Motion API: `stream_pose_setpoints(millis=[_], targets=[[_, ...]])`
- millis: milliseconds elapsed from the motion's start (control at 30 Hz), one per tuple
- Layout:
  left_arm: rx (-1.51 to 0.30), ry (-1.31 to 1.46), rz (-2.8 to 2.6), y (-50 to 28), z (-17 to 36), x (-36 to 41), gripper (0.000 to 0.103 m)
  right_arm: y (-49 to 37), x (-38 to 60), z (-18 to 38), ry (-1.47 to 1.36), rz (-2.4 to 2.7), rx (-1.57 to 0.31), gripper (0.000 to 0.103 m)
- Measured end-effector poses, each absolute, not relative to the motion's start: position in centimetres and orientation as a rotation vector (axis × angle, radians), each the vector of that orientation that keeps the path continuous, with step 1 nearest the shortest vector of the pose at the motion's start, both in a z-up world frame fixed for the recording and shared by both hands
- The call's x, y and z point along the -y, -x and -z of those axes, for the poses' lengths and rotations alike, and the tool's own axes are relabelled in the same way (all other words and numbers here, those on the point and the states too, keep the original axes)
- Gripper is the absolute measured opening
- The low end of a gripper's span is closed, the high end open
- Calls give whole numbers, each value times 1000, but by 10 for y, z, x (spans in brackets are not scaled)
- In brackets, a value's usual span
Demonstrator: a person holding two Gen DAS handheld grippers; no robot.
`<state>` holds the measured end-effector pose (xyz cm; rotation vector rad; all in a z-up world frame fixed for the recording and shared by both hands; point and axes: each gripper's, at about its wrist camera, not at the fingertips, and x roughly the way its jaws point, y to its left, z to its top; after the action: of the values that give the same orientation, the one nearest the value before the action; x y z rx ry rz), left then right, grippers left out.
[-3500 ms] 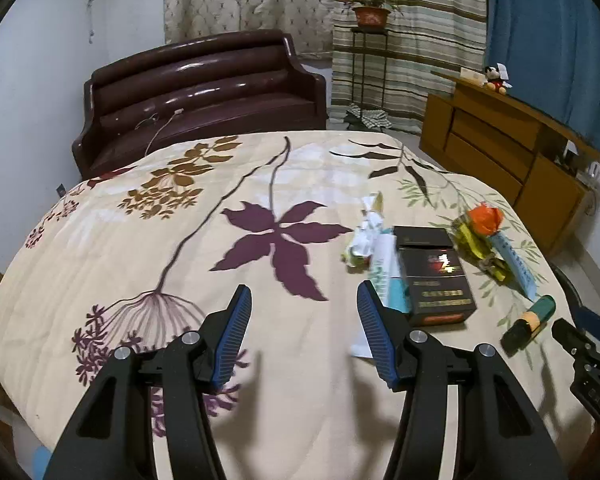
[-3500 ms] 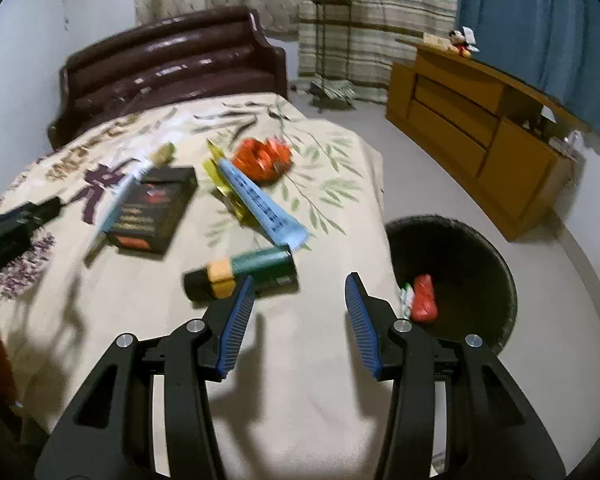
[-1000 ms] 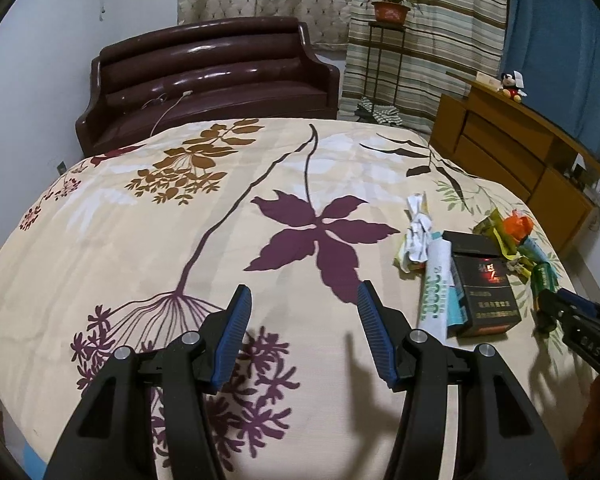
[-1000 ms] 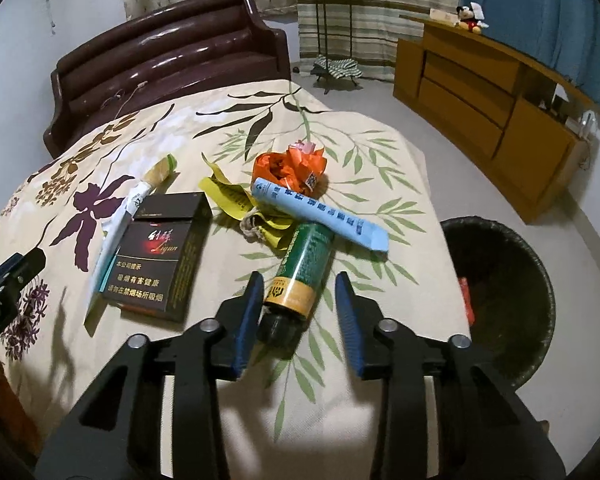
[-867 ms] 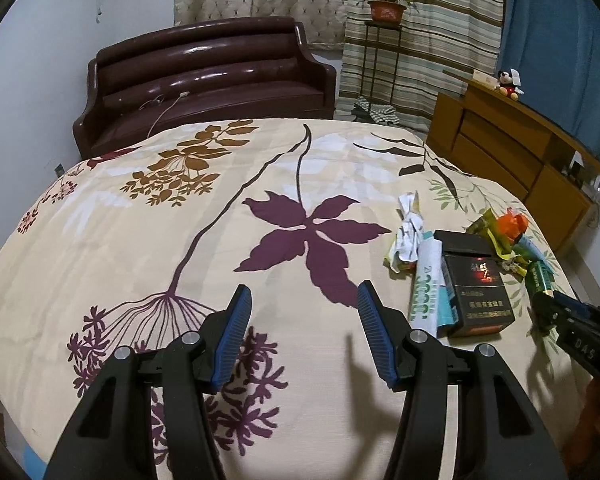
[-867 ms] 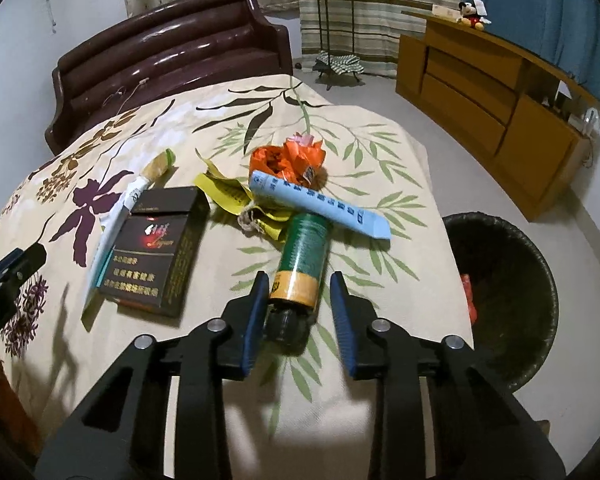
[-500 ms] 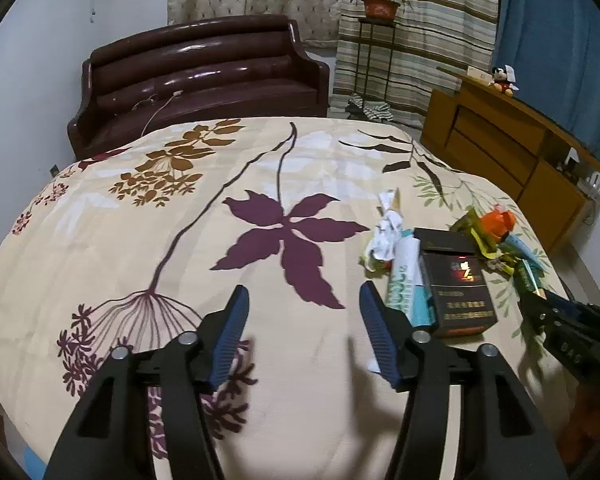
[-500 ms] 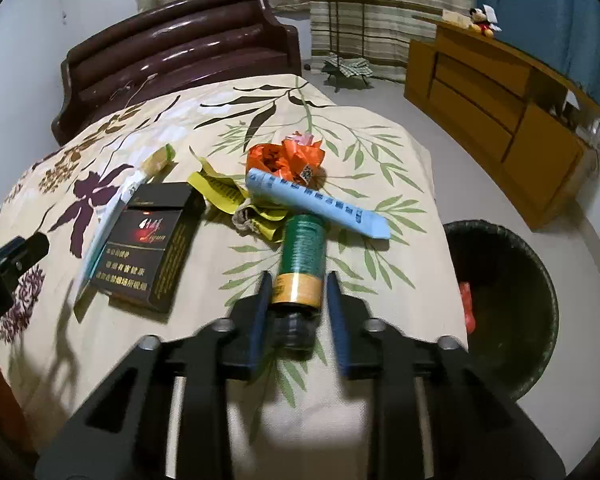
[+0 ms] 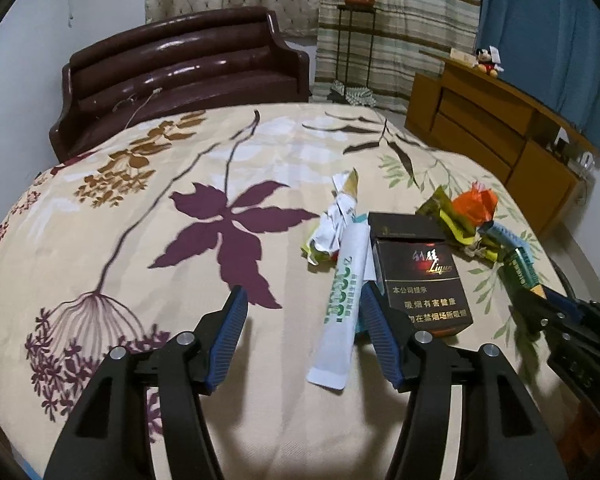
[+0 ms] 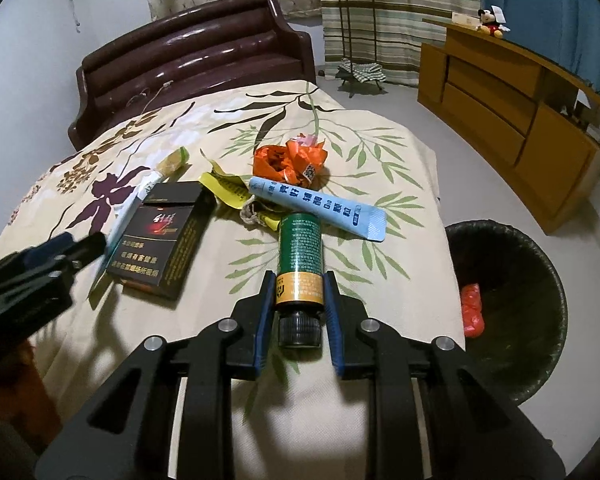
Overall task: Collect trash
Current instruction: 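Grasp the white tube with green print with the left gripper while the right gripper holds the can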
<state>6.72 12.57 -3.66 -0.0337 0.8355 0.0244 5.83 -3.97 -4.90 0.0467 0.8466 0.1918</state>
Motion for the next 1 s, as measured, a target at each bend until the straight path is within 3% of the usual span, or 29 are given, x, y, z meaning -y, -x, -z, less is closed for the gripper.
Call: stream_pose_setpoints(millis=[167,367,567,700,1000], targets=[[-864,54,-17,-73,41,-128,56,-59,41,50,-61,-202,-851,23],[-884,89,2,-72,43,-134,39,-59,42,50,-66,-207,-856,23],[-899,56,30,-79,46,-125,39,-60,43,51,-62,-206,-856,23],[-892,64,53,-77,47,-127,20,-60,43,51,-64,-208,-857,23],[-868,91,67,-67,41,-132,18,-58,37,52,-42,-213,-851,23]])
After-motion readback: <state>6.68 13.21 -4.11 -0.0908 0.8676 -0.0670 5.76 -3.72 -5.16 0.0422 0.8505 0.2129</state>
